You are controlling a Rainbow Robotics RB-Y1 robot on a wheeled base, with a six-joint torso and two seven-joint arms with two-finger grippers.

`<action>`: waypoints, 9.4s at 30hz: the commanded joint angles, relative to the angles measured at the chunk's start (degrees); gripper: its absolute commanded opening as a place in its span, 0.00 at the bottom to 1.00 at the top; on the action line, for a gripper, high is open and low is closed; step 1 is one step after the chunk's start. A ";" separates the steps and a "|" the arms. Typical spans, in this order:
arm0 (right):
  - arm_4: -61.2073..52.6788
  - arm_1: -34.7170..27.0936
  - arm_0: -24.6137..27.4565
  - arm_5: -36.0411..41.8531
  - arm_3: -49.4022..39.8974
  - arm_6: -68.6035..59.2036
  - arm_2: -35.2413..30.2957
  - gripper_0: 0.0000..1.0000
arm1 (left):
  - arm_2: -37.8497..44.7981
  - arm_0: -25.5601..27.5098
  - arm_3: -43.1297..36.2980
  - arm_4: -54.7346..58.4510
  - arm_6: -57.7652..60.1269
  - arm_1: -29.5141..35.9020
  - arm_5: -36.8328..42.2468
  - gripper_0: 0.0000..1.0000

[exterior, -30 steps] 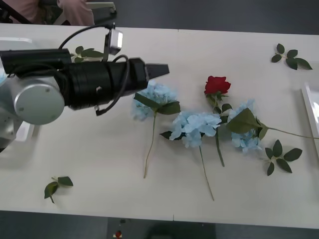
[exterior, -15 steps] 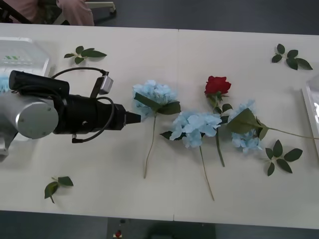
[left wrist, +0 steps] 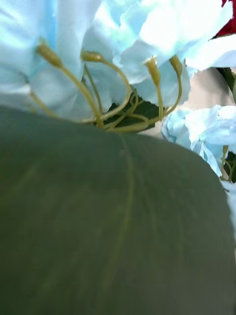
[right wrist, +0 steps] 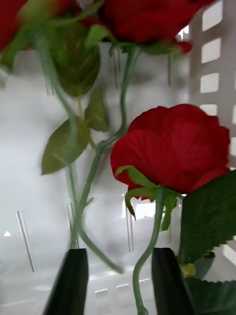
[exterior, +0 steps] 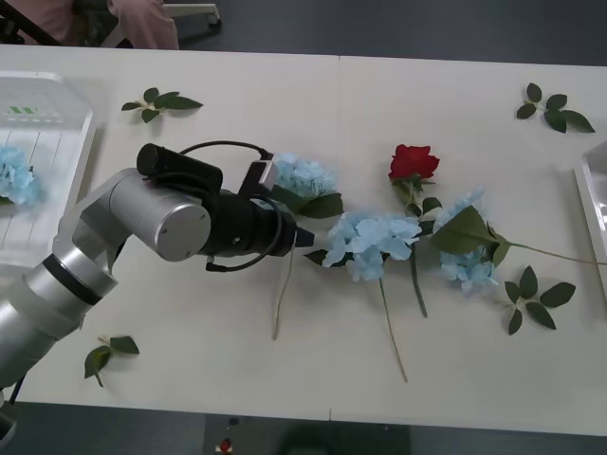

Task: Put the red flowers into the right box and the blue flowers into the left box

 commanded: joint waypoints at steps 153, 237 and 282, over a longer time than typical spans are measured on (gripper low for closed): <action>-57.47 42.46 -16.94 11.39 -32.17 4.44 5.22 0.00 | 39.44 13.03 -4.00 29.51 -25.80 27.18 7.72 1.00; -57.47 42.46 -17.91 11.21 -32.17 4.88 5.22 1.00 | 11.14 12.77 -24.21 9.12 -4.53 -9.65 -20.23 0.00; -22.75 24.09 -15.62 24.05 -32.69 -30.81 5.83 1.00 | 55.61 24.28 3.74 31.80 -23.08 18.83 10.35 0.00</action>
